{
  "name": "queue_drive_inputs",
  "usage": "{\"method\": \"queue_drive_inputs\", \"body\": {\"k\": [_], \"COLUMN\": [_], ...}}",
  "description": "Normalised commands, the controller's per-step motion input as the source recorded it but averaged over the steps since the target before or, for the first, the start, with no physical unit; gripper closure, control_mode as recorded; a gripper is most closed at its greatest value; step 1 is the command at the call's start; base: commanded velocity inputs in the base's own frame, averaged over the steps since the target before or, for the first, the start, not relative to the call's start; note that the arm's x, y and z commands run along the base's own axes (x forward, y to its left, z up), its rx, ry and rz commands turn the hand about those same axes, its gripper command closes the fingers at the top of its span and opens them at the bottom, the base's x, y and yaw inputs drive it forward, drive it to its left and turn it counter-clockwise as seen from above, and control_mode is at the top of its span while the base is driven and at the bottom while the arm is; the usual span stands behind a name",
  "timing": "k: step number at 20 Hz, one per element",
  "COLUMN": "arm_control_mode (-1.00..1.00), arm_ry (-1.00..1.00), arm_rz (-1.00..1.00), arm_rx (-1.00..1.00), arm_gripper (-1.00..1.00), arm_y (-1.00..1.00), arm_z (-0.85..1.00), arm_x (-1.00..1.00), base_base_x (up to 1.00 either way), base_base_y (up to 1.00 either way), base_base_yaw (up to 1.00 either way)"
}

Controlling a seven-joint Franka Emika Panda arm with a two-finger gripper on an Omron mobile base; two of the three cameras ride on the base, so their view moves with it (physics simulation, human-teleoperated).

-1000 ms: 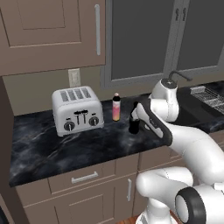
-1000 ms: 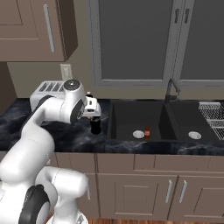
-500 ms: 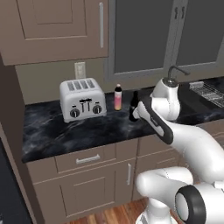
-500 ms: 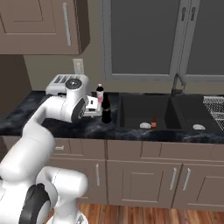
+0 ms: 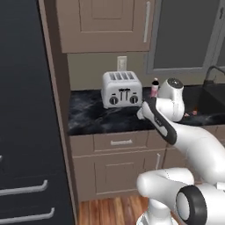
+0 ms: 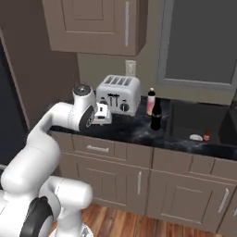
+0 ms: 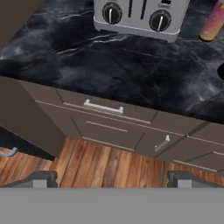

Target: Place the large bottle from the dining counter next to the other large bottle outside the sink, and place the small bottle from the dining counter next to the other small bottle inside the sink.

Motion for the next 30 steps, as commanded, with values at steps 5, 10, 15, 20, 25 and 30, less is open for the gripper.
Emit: {"method": "queue_drive_inputs", "body": {"k": [5, 10, 15, 20, 25, 30], "arm_control_mode": [1.0, 1.0, 1.0, 1.0, 1.0, 1.0], "arm_ry": [0.0, 0.0, 0.0, 0.0, 0.0, 0.0], "arm_rz": [0.0, 0.0, 0.0, 0.0, 0.0, 0.0], "arm_rx": [0.0, 0.0, 0.0, 0.0, 0.0, 0.0], "arm_gripper": [-1.0, -1.0, -1.0, -1.0, -1.0, -1.0], "arm_y": [0.0, 0.0, 0.0, 0.0, 0.0, 0.0], "arm_z": [0.0, 0.0, 0.0, 0.0, 0.0, 0.0], "arm_x": [0.0, 0.0, 0.0, 0.0, 0.0, 0.0], "base_base_x": [-0.85, -0.91, -0.64, -0.35, 0.0, 0.4], "base_base_y": [0.47, 0.46, 0.57, 0.74, 0.87, 0.9], "base_base_yaw": [0.4, 0.37, 0.4, 0.47, 0.47, 0.3]}}
